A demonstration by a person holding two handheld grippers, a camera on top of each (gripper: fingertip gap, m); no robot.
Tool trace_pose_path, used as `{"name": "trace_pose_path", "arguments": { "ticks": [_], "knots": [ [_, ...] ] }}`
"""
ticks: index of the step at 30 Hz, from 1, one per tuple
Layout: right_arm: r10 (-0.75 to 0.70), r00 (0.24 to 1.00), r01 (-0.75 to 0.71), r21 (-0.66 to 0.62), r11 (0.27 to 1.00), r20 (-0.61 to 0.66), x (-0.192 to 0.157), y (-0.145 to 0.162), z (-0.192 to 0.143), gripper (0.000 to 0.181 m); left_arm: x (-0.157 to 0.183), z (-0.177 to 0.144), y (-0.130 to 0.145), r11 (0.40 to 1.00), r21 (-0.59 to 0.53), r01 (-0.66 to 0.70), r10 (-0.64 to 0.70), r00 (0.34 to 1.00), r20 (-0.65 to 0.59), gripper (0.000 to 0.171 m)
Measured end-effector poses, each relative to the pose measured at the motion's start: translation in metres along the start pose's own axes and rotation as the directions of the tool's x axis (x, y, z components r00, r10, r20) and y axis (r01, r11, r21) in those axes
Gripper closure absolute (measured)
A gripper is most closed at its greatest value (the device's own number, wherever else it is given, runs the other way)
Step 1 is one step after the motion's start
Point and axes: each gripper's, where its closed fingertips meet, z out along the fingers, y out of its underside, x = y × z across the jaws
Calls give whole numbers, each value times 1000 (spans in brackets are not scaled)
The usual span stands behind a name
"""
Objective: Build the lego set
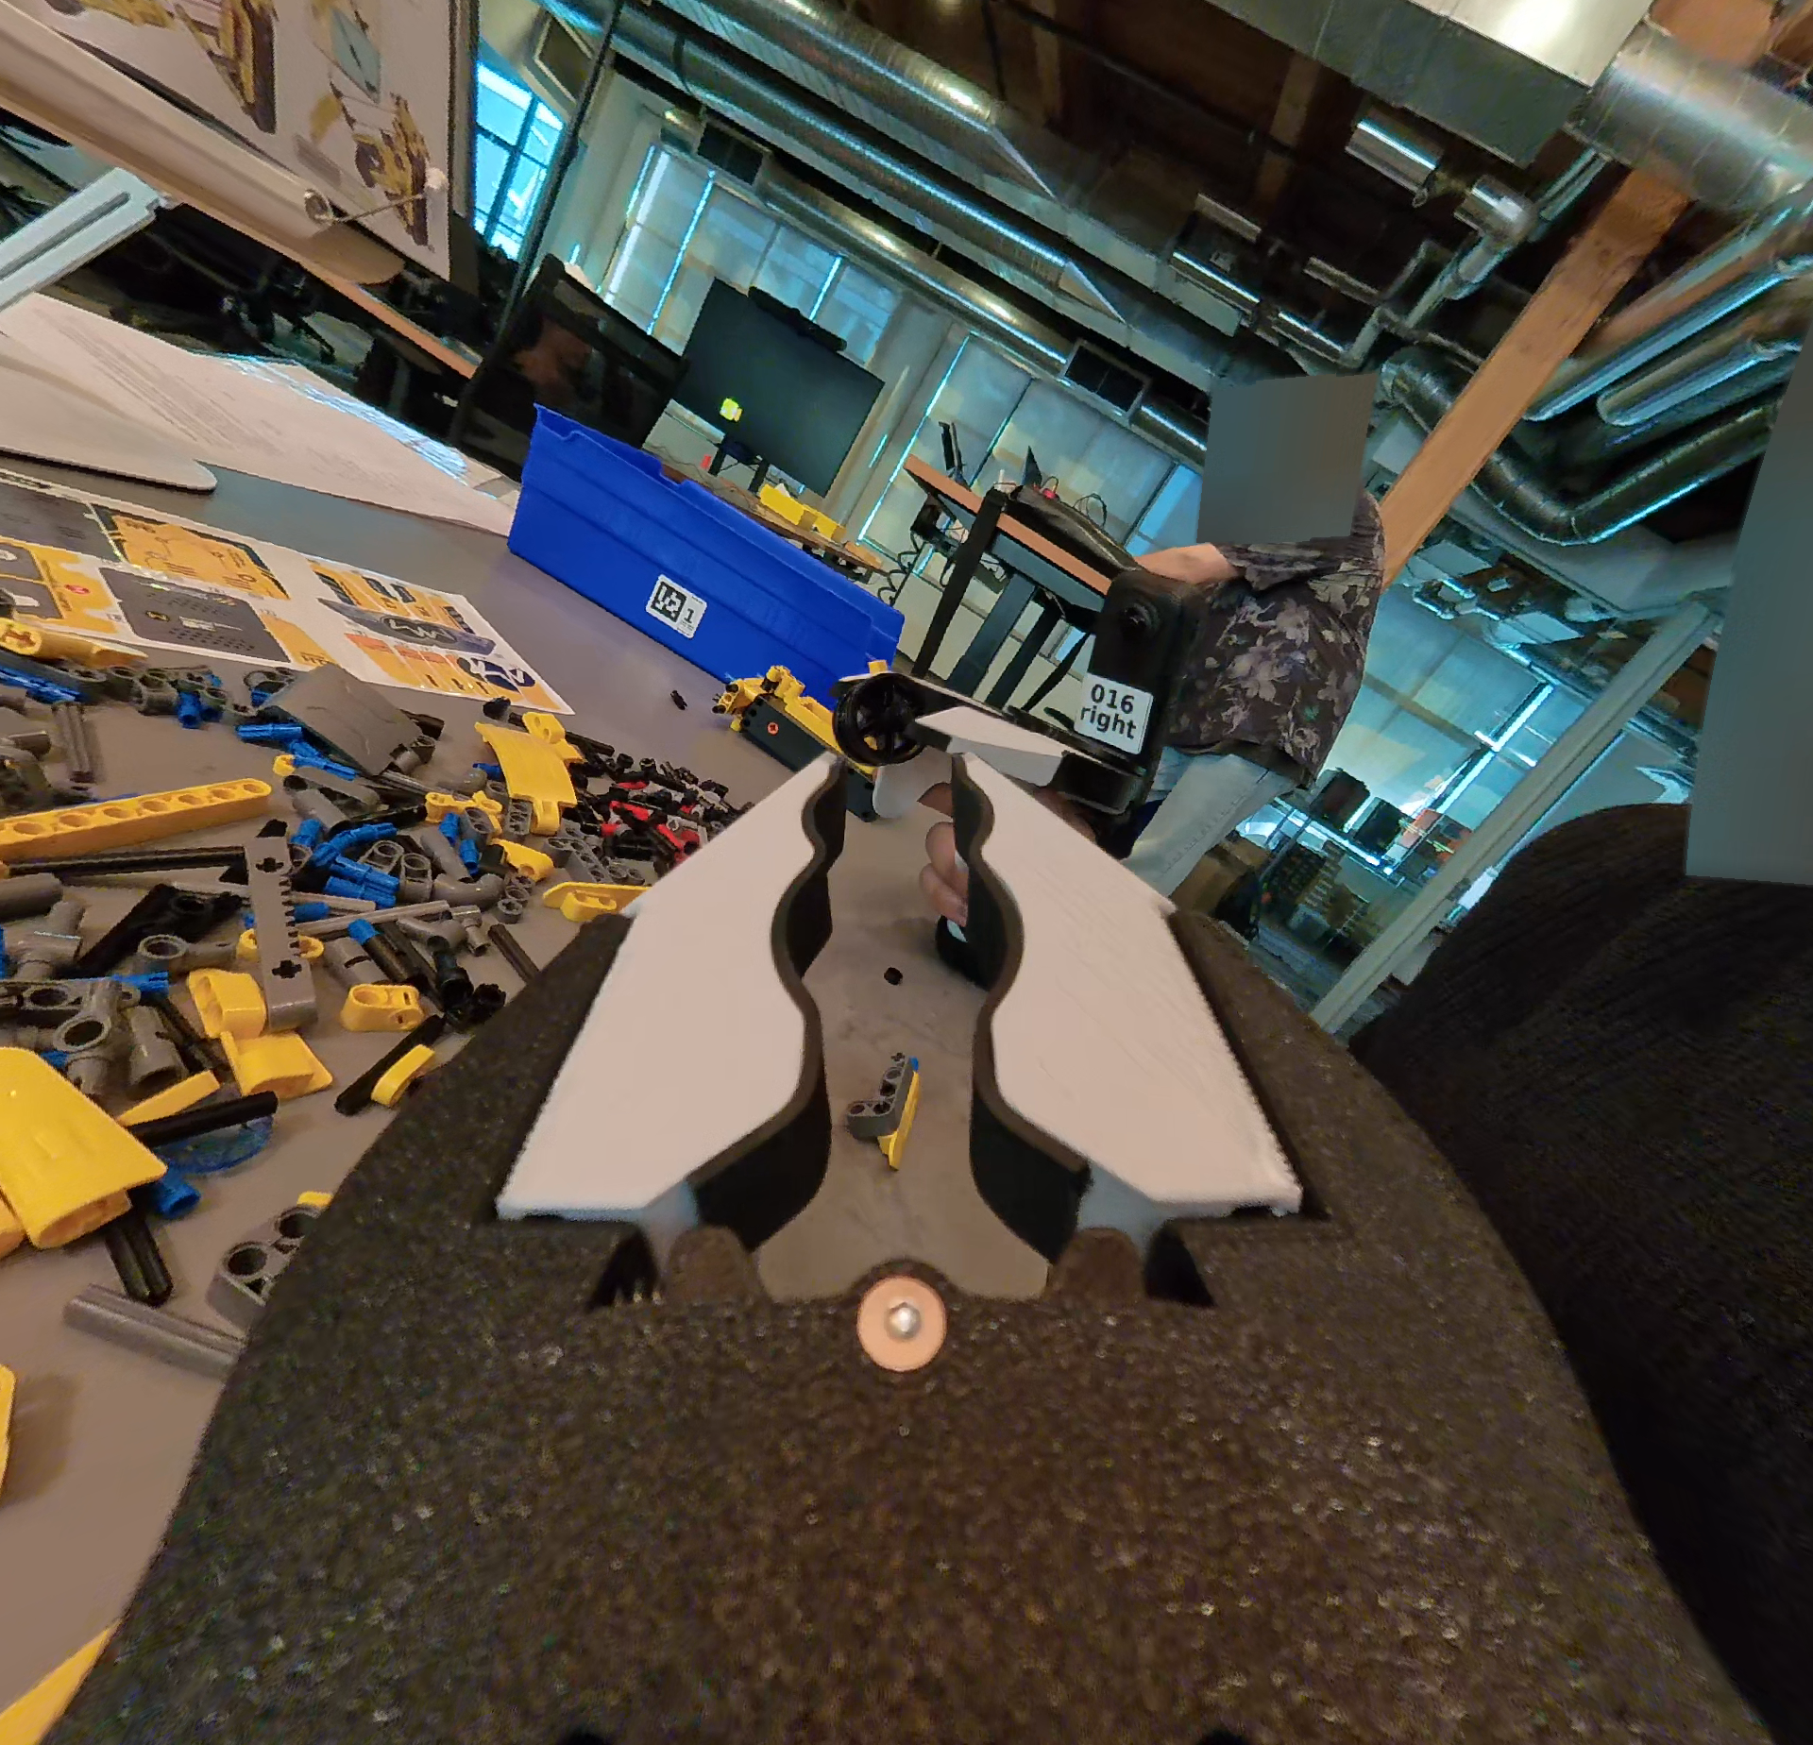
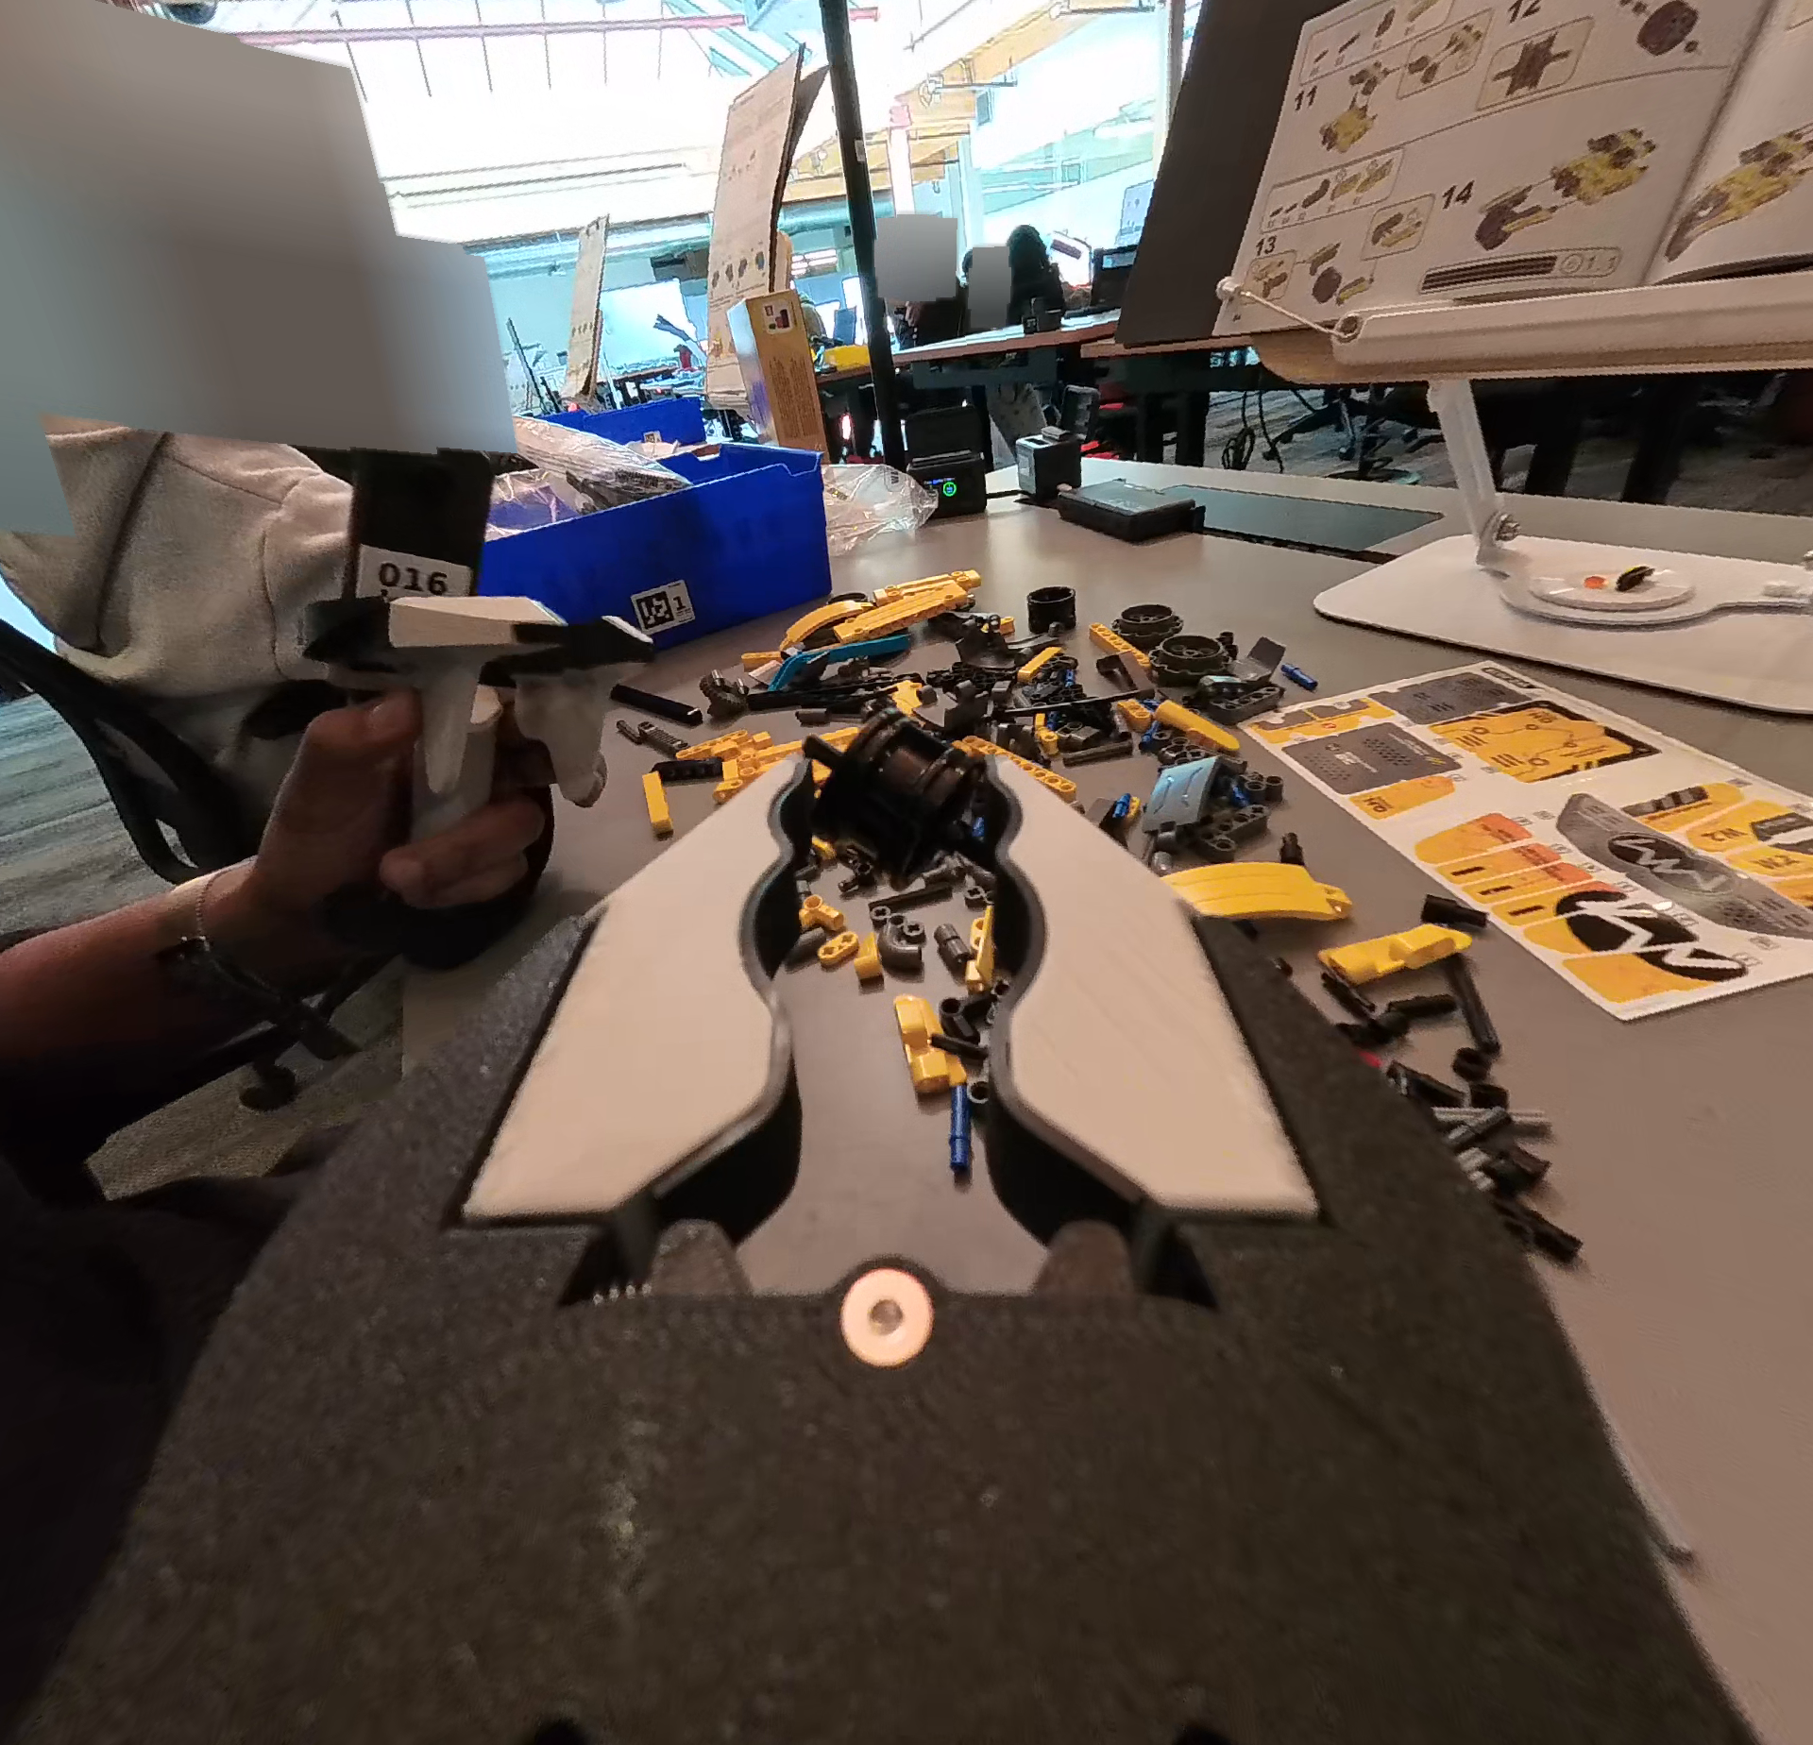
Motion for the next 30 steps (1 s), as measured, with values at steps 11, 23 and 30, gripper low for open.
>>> {"name": "trace_pose_path", "arguments": {
  "ticks": [11, 23, 30],
  "knots": [
    [126, 954, -181, 188, 965, 271, -25, -35, -20, 149, -1, 0, 0, 1000, -1, 15, -15, 1000, -4, 150],
    [154, 908, -278, 286, 917, 390, -31, -56, -38, 150, -1, 2, 1, 1000, -6, 24, -24, 1000, -13, 150],
    [-445, 894, 447, 136, 884, -48, -41, -29, -17, 150, 8, 4, 4, 1000, -27, -9, 7, 998, -55, 150]
  ]
}}
